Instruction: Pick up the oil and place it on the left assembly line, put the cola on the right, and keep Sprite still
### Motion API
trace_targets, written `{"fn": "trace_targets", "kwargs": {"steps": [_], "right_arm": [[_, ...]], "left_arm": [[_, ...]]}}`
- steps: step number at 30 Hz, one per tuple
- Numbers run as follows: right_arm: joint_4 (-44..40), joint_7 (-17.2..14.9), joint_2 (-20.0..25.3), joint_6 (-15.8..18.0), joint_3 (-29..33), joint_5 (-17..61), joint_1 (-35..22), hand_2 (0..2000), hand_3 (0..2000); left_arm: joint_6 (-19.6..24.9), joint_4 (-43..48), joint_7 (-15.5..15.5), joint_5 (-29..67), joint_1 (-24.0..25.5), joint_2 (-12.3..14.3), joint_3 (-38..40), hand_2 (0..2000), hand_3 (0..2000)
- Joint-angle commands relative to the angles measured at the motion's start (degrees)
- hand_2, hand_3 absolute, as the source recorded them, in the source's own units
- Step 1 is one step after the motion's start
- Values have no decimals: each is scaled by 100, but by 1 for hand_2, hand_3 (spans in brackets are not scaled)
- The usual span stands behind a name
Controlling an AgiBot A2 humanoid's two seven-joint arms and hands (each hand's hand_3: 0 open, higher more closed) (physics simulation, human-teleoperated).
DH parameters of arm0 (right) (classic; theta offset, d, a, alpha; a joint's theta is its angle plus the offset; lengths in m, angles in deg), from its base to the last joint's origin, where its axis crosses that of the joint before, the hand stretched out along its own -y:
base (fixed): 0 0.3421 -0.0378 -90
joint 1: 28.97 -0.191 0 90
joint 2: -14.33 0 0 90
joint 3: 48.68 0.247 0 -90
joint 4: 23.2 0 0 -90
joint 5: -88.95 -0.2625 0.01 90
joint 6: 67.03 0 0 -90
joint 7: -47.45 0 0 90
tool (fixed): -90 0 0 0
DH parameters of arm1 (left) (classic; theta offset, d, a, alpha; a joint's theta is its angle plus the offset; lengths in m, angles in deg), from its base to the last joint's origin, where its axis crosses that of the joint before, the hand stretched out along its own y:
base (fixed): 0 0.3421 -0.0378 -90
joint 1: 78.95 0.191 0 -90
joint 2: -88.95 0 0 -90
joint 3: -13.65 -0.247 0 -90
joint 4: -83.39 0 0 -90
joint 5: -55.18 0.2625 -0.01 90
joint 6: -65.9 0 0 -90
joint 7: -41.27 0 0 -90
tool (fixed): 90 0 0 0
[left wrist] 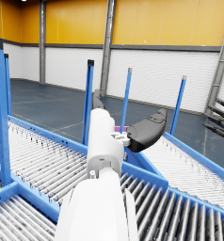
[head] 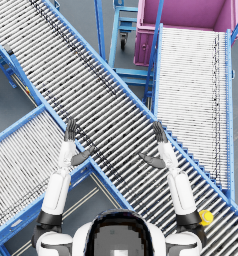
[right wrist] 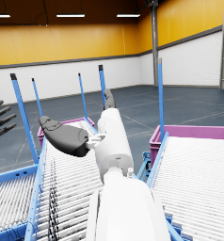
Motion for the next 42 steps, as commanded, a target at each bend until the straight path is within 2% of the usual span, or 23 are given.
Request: {"fn": "trace_targets", "kwargs": {"steps": [1, 42], "right_arm": [[0, 0, 0, 0, 0, 0, 0, 0, 0], [0, 0, 0, 0, 0, 0, 0, 0, 0]], "left_arm": [[0, 0, 0, 0, 0, 0, 0, 0, 0], [0, 0, 0, 0, 0, 0, 0, 0, 0]]}}
